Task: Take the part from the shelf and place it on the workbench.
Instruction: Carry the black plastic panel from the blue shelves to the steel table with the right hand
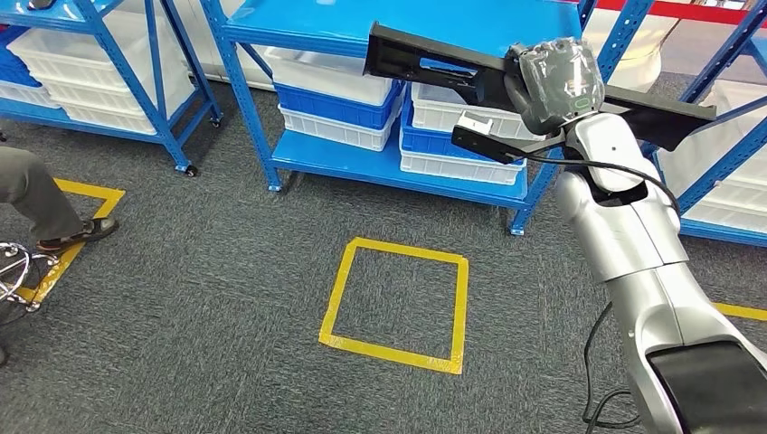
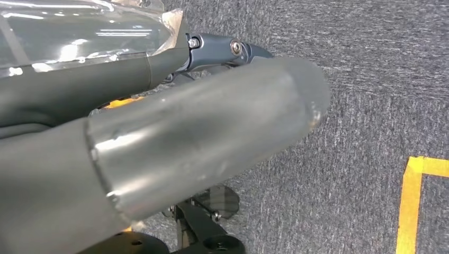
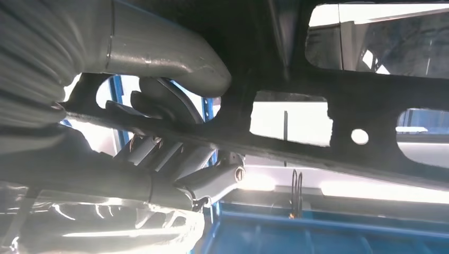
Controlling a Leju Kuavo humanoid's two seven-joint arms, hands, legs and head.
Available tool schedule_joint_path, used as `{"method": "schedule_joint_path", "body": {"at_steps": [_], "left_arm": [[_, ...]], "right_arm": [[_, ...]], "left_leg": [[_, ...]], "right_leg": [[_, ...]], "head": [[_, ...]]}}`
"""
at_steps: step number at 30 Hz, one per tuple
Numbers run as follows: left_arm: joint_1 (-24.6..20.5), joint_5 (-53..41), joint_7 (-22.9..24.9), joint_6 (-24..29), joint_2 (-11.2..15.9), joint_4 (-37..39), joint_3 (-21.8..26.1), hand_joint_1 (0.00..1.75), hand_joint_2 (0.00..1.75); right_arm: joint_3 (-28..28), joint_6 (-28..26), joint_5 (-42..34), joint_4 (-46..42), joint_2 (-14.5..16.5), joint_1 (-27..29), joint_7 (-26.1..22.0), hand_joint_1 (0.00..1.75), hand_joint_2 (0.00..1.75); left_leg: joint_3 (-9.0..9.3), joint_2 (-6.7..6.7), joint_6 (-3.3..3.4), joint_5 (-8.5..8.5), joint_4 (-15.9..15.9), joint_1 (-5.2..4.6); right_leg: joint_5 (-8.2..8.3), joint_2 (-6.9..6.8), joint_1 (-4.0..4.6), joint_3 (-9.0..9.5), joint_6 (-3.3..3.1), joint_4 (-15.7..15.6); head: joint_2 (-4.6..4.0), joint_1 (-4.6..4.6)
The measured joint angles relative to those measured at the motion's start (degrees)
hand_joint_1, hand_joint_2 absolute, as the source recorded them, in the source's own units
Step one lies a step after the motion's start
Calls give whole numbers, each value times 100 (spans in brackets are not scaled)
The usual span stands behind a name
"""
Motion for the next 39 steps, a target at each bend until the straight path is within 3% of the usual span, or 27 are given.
{"method": "schedule_joint_path", "body": {"at_steps": [2, 3, 5, 7, 9, 10, 12, 14, 16, 17, 18, 19, 22, 23, 24, 25, 26, 27, 28, 30, 31, 33, 35, 36, 37, 38, 39], "left_arm": [[-8, -18, 5, 0, -7, 1, -1, 0, 0], [-13, -28, 10, 0, -13, 1, -2, 0, 0], [-21, -40, 22, 0, -21, 1, -1, 0, 0], [-29, -49, 28, -2, -23, 1, 0, 0, 0], [-34, -56, 28, -9, -33, 1, -1, 0, 0], [-36, -57, 28, -13, -38, 1, -2, 0, 0], [-41, -58, 28, -21, -45, 1, -2, 0, 0], [-46, -59, 28, -25, -48, 1, -2, 0, 0], [-47, -60, 28, -28, -49, 1, -2, 0, 0], [-43, -60, 29, -30, -45, 1, -1, 0, 0], [-41, -60, 29, -31, -40, 1, -1, 0, 0], [-38, -60, 30, -31, -36, 1, -1, 0, 0], [-38, -59, 30, -31, -32, 1, -2, 0, 0], [-38, -59, 30, -31, -32, 1, -3, 0, 0], [-39, -60, 30, -31, -32, 1, -3, 0, 0], [-41, -60, 30, -31, -32, 1, -4, 0, 0], [-44, -60, 30, -31, -32, 1, -4, 0, 0], [-49, -60, 30, -31, -33, 1, -4, 0, 0], [-56, -60, 30, -32, -34, -1, -4, 0, 0], [-76, -60, 30, -32, -39, -4, -5, 0, 0], [-82, -61, 30, -32, -40, -5, -5, 0, 0], [-79, -63, 29, -32, -41, -4, -6, 0, 0], [-75, -63, 30, -31, -35, -3, -5, 0, 0], [-76, -63, 30, -31, -33, -3, -4, 0, 0], [-76, -63, 31, -32, -30, -3, -4, 0, 0], [-76, -64, 31, -32, -32, -3, -4, 0, 0], [-77, -64, 31, -33, -35, -3, -5, 0, 0]], "right_arm": [[2, -14, -10, 20, -12, 3, 3, 175, 175], [1, -16, -19, 35, -22, 18, 3, 175, 175], [-5, -21, -35, 65, -48, 39, 3, 175, 175], [-10, -23, -42, 89, -67, 50, 4, 175, 175], [-11, -23, -45, 111, -75, 71, 4, 175, 175], [-11, -23, -46, 119, -77, 81, 4, 175, 175], [-14, -25, -46, 125, -77, 85, 5, 175, 175], [-25, -29, -47, 122, -71, 75, 5, 175, 175], [-37, -34, -49, 122, -68, 73, 5, 175, 175], [-38, -35, -50, 127, -67, 75, 5, 175, 175], [-35, -36, -50, 132, -62, 74, 4, 175, 175], [-32, -36, -50, 136, -57, 74, 4, 175, 175], [-28, -39, -48, 141, -44, 67, 3, 175, 175], [-27, -40, -48, 141, -40, 66, 3, 175, 175], [-27, -40, -48, 141, -35, 67, 3, 175, 175], [-27, -40, -49, 141, -31, 68, 3, 175, 175], [-29, -41, -49, 141, -28, 69, 3, 175, 175], [-33, -42, -49, 140, -28, 66, 3, 175, 175], [-43, -44, -49, 135, -31, 61, 3, 175, 175], [-64, -51, -49, 125, -31, 38, 4, 175, 175], [-73, -55, -50, 122, -33, 28, 4, 175, 175], [-78, -58, -50, 132, -38, 39, 4, 175, 175], [-80, -58, -48, 150, -59, 73, 4, 175, 175], [-81, -58, -47, 155, -70, 81, 5, 175, 175], [-82, -58, -47, 159, -78, 83, 6, 175, 175], [-84, -58, -48, 160, -80, 83, 7, 175, 175], [-84, -58, -49, 162, -82, 85, 8, 175, 175]], "left_leg": [[-53, 9, 108, 77, -82, -43], [-88, 24, 180, 134, -113, -59], [-187, 48, 312, 255, -154, -75], [-320, 51, 371, 361, -150, -112], [-456, 55, 383, 473, -147, -142], [-522, 57, 381, 529, -146, -153], [-646, 58, 362, 643, -141, -169], [-736, 57, 317, 767, -144, -187], [-777, 53, 263, 894, -171, -195], [-802, 45, 238, 941, -186, -194], [-842, 37, 206, 895, -162, -193], [-898, 31, 169, 724, -50, -187], [-1112, 31, 50, -186, 924, -119], [-1150, 32, 16, -335, 1291, -92], [-1131, 33, -11, -337, 1534, -65], [-1032, 34, -30, -225, 1599, -38], [-836, 36, -41, -64, 1460, -11], [-564, 35, -47, 40, 1158, 15], [-256, 30, -48, 32, 755, 21], [142, 13, -10, -126, 96, -10], [196, 7, 34, -171, -62, -53], [119, 27, 160, -53, -150, -106], [-10, 57, 297, 127, -201, -116], [-94, 69, 341, 214, -209, -117], [-193, 69, 370, 296, -207, -124], [-291, 71, 372, 376, -205, -131], [-396, 75, 369, 459, -202, -134]], "right_leg": [[68, 0, -14, -66, 96, -16], [10, 4, -20, -130, 104, 36], [-348, 10, -21, -333, 31, 467], [-799, 18, -14, -575, -39, 1274], [-924, 24, 7, -597, 1, 1748], [-839, 26, 22, -453, 44, 1669], [-631, 25, 44, 79, 82, 997], [-622, 30, 97, 585, 23, 208], [-644, 39, 147, 713, -52, -94], [-590, 37, 109, 660, -89, -83], [-531, 33, 79, 615, -125, -87], [-460, 24, 46, 554, -183, -90], [-235, 9, 36, 326, -300, -82], [-165, 8, 43, 247, -302, -76], [-101, 8, 46, 164, -294, -67], [-42, 9, 47, 80, -277, -53], [16, 10, 46, -1, -258, -36], [68, 12, 45, -73, -231, -16], [118, 14, 49, -137, -198, 0], [227, 8, 53, -228, -114, 6], [292, 3, 46, -261, -68, -11], [378, 4, 27, -326, 20, -31], [79, 18, 24, -473, -13, 217], [-215, 23, 18, -565, -73, 514], [-507, 27, 28, -651, -122, 883], [-697, 29, 31, -697, -130, 1252], [-777, 29, 35, -694, -102, 1554]], "head": [[0, 8], [0, 12], [0, 23], [0, 34], [0, 35], [0, 34], [0, 33], [0, 26], [0, 17], [0, 15], [0, 17], [0, 9], [0, -14], [0, -15], [0, -14], [0, -16], [0, -16], [0, -18], [0, -18], [0, -8], [0, -2], [0, -1], [0, 8], [0, 17], [0, 31], [0, 41], [0, 40]]}}
